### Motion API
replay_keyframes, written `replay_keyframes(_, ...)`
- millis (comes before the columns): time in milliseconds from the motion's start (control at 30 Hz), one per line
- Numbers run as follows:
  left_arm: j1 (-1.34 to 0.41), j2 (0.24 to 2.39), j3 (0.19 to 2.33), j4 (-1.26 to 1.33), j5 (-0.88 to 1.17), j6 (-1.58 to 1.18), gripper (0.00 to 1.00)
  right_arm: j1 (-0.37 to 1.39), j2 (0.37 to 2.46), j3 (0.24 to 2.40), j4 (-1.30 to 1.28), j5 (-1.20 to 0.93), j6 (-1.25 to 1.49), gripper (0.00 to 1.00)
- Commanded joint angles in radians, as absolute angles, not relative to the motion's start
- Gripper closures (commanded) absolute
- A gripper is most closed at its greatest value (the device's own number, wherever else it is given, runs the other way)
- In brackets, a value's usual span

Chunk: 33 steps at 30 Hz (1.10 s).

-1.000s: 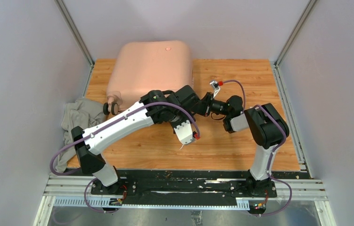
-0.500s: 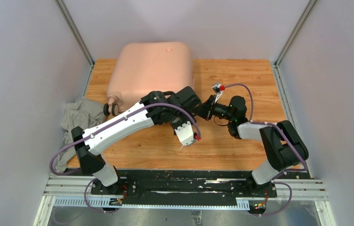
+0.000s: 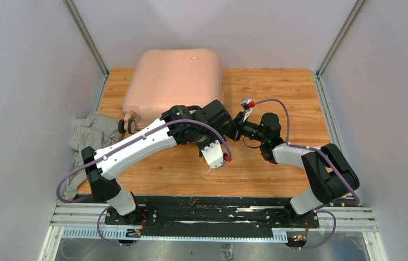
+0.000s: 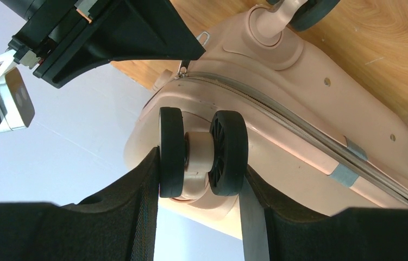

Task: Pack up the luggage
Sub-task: Zip the luggage at the corner of the board.

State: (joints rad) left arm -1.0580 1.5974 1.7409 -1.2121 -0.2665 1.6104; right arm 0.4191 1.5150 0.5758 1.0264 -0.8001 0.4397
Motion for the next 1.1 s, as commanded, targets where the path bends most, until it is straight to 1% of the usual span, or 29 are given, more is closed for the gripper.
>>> replay_keyframes(0, -1.06, 1.517, 1.826, -1.078, -0.36, 1.509, 1.0, 0.563, 1.42, 0.551, 1.117, -0.81, 0.408, 1.0)
replay_keyframes(100, -1.061, 1.524, 1.829, -1.078, -0.352, 1.491, 1.0, 0.618, 1.386, 0.484, 1.168, -0.731, 0.413, 1.0)
replay_keyframes(233, -1.061, 1.535, 1.832, -1.077, -0.333, 1.465, 1.0, 0.654, 1.389, 0.464, 1.183, -0.686, 0.407, 1.0)
replay_keyframes(367, -1.06, 1.555, 1.839, -1.08, -0.294, 1.338, 1.0, 0.574, 1.369, 0.417, 1.191, -0.633, 0.455, 1.0)
replay_keyframes(400, -1.061, 1.553, 1.818, -1.081, -0.295, 1.298, 0.97, 0.557, 1.378, 0.411, 1.206, -0.639, 0.471, 1.0)
replay_keyframes(433, -1.06, 1.553, 1.791, -1.08, -0.31, 1.261, 0.76, 0.547, 1.39, 0.406, 1.217, -0.642, 0.48, 1.0)
replay_keyframes(467, -1.06, 1.552, 1.746, -1.08, -0.343, 1.214, 0.45, 0.543, 1.402, 0.404, 1.219, -0.642, 0.482, 1.0)
replay_keyframes(533, -1.042, 1.544, 1.698, -1.085, -0.354, 1.097, 0.2, 0.542, 1.425, 0.4, 1.201, -0.634, 0.476, 1.0)
replay_keyframes(567, -1.028, 1.532, 1.676, -1.091, -0.346, 1.046, 0.04, 0.539, 1.437, 0.395, 1.202, -0.628, 0.475, 1.0)
replay_keyframes(600, -1.013, 1.515, 1.652, -1.093, -0.339, 1.006, 0.0, 0.536, 1.448, 0.387, 1.202, -0.619, 0.475, 1.0)
replay_keyframes(733, -0.905, 1.433, 1.601, -1.091, -0.322, 0.871, 0.0, 0.518, 1.506, 0.37, 1.215, -0.626, 0.486, 1.0)
replay_keyframes(867, -0.702, 1.344, 1.619, -1.098, -0.305, 0.734, 0.0, 0.516, 1.521, 0.341, 1.236, -0.62, 0.499, 1.0)
replay_keyframes(967, -0.51, 1.265, 1.616, -1.098, -0.273, 0.585, 0.0, 0.517, 1.499, 0.329, 1.223, -0.621, 0.487, 1.0)
replay_keyframes(1067, -0.365, 1.159, 1.523, -1.096, -0.227, 0.529, 0.0, 0.517, 1.47, 0.342, 1.178, -0.63, 0.472, 1.0)
